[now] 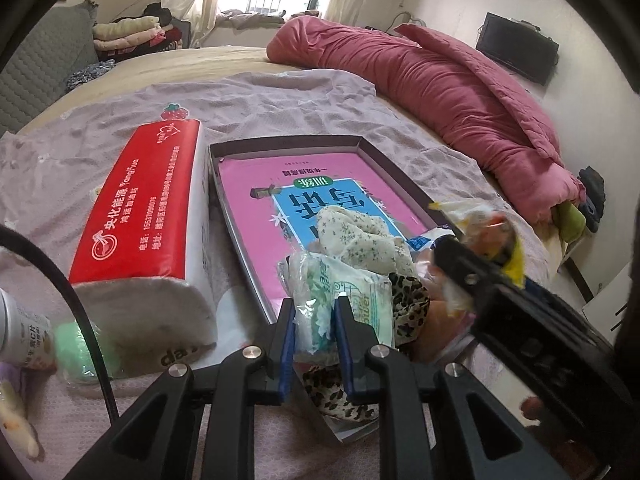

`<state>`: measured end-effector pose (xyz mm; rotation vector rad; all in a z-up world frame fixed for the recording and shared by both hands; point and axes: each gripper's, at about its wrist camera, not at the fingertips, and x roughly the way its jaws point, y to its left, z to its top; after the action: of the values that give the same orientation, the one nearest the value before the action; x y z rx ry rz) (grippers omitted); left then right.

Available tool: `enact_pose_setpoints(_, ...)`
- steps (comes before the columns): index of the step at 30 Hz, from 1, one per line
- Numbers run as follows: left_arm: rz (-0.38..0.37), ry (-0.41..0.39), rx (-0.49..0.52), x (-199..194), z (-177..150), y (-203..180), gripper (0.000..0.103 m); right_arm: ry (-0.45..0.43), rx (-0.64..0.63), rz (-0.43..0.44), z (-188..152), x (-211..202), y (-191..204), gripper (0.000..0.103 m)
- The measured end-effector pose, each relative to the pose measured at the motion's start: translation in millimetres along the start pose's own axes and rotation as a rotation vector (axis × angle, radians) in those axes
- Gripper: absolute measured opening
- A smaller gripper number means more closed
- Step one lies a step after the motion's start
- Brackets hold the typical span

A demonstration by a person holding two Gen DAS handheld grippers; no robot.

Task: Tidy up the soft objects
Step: 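Lower and release the tissue pack with the left tool while the right tool releases the snack bag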

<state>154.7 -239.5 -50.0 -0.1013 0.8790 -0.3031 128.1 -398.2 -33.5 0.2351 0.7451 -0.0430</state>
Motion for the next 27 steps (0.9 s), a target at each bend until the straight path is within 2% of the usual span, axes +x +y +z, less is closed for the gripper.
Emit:
enact_pose_setpoints(10, -0.02, -0.001, -0.006, -0.4, -1.2, 3.0, 0.02, 0.082, -0.027, -0.006, -2.9, 22.3, 6.5, 0.067)
enact_pose_setpoints(13, -0.024, -0.001, -0.009, 0.0, -1.9, 3.0, 0.02, 0.083, -0.033, -0.015, -3.1, 23.3, 8.0, 0.067)
enact_pose_setpoints(15, -0.025, 0.0, -0.011, 0.1, -1.9, 3.4, 0.02, 0.078, -0.035, -0.014, -3.1, 22.8, 8.7, 0.07)
enact_pose_setpoints(16, -0.027, -0.001, -0.011, 0.1, -2.0, 3.4, 0.02, 0.074, -0.034, -0.011, -3.1, 22.3, 8.9, 0.074)
enact_pose_setpoints(18, -0.026, -0.003, -0.008, 0.6, -1.9, 3.2, 0.02, 0.071, -0.035, -0.009, -2.7, 21.6, 8.9, 0.074)
enact_pose_setpoints(22, -0.025, -0.006, -0.006, -0.1, -2.4, 2.3, 0.02, 0.028, -0.031, -0.007, -1.6, 12.1, 7.9, 0.075)
enact_pose_setpoints(27, -0.035, -0.001, -0.015, 0.4, -0.5, 3.5, 0.021, -0.071, 0.0, -0.003, -0.1, -9.3, 0.8, 0.075)
